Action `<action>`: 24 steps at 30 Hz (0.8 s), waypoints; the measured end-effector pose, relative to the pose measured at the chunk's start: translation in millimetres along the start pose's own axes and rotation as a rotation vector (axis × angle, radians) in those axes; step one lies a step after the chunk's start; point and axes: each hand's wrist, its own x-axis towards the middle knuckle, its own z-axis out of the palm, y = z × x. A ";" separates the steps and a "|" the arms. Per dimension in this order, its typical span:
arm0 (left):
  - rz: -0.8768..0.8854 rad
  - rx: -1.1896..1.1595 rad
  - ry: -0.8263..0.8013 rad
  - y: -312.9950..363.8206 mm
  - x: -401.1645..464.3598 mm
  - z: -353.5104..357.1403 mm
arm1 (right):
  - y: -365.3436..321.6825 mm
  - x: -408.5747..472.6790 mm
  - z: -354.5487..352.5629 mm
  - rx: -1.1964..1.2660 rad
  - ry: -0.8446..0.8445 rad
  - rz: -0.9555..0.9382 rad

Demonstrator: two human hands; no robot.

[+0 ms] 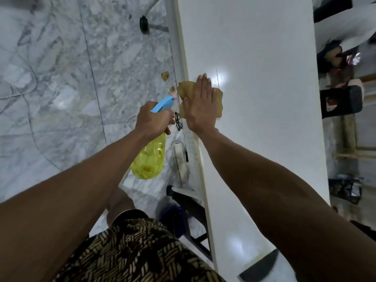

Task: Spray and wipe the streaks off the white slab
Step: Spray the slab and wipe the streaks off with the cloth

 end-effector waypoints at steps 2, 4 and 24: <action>0.009 0.008 -0.008 -10.2 -14.0 2.5 | 3.8 -29.0 4.4 0.006 0.003 0.004; 0.021 0.024 -0.031 -21.7 -35.6 7.5 | 10.1 -66.0 7.1 0.017 -0.011 0.013; 0.031 0.117 -0.207 -186.7 -224.0 95.2 | 70.0 -371.6 46.1 -0.019 0.008 0.083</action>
